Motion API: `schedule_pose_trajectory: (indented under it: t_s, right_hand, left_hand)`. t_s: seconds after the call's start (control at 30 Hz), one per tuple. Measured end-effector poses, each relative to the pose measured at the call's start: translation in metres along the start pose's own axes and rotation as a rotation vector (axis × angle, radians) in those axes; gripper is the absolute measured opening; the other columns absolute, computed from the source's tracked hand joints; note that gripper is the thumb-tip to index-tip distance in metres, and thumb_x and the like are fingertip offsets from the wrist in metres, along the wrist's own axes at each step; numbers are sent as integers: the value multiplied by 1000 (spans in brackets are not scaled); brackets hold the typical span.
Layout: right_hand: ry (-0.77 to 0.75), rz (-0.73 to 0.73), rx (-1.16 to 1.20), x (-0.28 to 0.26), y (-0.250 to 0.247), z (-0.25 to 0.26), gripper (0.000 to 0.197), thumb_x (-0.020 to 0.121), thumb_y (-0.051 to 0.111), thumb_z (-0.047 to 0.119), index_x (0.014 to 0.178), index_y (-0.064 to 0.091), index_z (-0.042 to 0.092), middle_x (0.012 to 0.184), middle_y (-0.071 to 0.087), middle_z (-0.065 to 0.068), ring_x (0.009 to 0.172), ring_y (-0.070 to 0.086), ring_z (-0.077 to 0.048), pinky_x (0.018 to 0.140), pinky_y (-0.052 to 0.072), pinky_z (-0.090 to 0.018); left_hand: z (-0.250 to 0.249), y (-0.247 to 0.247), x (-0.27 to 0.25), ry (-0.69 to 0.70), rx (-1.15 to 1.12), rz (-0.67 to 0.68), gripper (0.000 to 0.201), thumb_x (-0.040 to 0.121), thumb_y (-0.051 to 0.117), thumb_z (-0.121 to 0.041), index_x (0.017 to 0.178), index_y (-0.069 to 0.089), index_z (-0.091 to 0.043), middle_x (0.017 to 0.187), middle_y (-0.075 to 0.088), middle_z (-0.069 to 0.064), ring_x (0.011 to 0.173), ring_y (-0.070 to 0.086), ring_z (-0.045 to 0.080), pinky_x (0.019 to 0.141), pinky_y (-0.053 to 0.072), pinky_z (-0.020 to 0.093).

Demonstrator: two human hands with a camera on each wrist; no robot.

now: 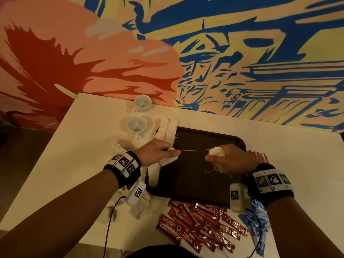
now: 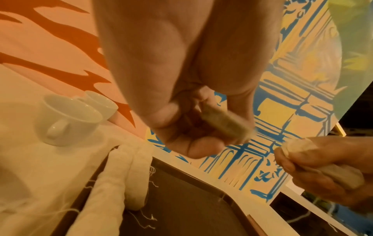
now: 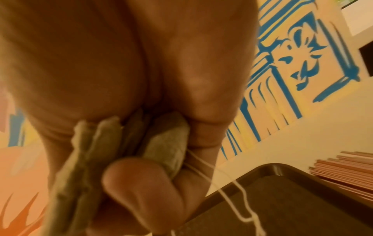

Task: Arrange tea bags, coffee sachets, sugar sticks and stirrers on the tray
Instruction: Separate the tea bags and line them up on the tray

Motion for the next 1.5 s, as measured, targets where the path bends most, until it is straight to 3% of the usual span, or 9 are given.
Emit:
schedule_pose_trajectory:
  t_s: [0.13, 0.3, 0.43, 0.63, 0.93, 1.1, 1.23, 1.37, 1.5]
  right_hand:
    - [58, -100, 109, -4, -9, -20, 26, 95, 66, 39, 94, 68, 14, 75, 73, -2, 62, 67, -14, 52, 51, -23]
    - [117, -224, 380, -6, -9, -32, 35, 99, 57, 43, 101, 73, 12, 93, 74, -11, 79, 65, -21, 58, 52, -28]
    - [93, -204, 545, -5, 4, -21, 38, 104, 48, 43, 103, 71, 13, 97, 76, -8, 85, 66, -20, 71, 54, -35]
    - [105, -163, 692, -1, 33, -14, 37, 106, 47, 38, 102, 68, 8, 90, 70, -10, 86, 68, -23, 70, 58, -37]
    - [169, -148, 675, 7, 60, -22, 39, 106, 47, 39, 105, 69, 7, 92, 69, -12, 85, 68, -21, 70, 60, -36]
    - [183, -161, 700, 7, 60, -25, 39, 105, 47, 38, 104, 68, 6, 90, 68, -10, 79, 68, -18, 63, 59, -30]
    - [198, -157, 713, 7, 59, -24, 41, 105, 46, 40, 112, 67, 5, 92, 68, -10, 78, 68, -17, 61, 58, -29]
    - [193, -136, 721, 10, 58, -19, 40, 105, 46, 43, 114, 67, 10, 96, 68, -10, 80, 69, -16, 57, 56, -28]
    - [194, -120, 736, 13, 62, -16, 38, 104, 47, 43, 112, 66, 11, 98, 68, -10, 81, 68, -18, 56, 54, -28]
  left_hand:
    - [4, -25, -6, 2, 83, -160, 49, 85, 72, -51, 77, 70, -2, 70, 54, 19, 64, 47, 12, 64, 37, 22]
    - [4, -48, -7, -24, 167, -290, 27, 86, 75, -43, 82, 79, -17, 50, 41, -6, 51, 39, 5, 52, 32, 14]
    - [8, -43, 6, 18, 231, -192, 25, 88, 72, -44, 91, 80, -20, 70, 64, 16, 62, 55, 14, 62, 43, 21]
    - [16, -22, 36, 43, 338, -30, 24, 94, 66, -41, 105, 78, -24, 86, 74, -14, 83, 66, -4, 81, 50, 21]
    - [44, 12, 73, -42, 629, 153, 22, 100, 57, -32, 120, 59, -23, 101, 71, 3, 96, 65, 23, 85, 51, 35]
    - [42, 1, 76, -61, 712, 57, 26, 94, 60, -49, 112, 71, -34, 84, 64, -10, 86, 63, 14, 79, 49, 30]
    - [54, 4, 76, -100, 488, 170, 22, 93, 66, -36, 110, 74, -24, 84, 75, -6, 79, 70, 5, 85, 56, 30]
    - [59, 7, 74, -118, 542, 250, 29, 81, 72, -60, 85, 74, -31, 84, 71, -12, 81, 63, 3, 75, 50, 25]
    - [58, 11, 74, -56, 675, 308, 10, 83, 75, -38, 84, 69, -30, 87, 69, -11, 83, 62, 7, 78, 50, 32]
Point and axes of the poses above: each hand's wrist, its own x-axis towards the middle knuckle, its own y-axis out of the palm, z = x × y, the point moved 6 cm from there along x, towards the middle knuckle
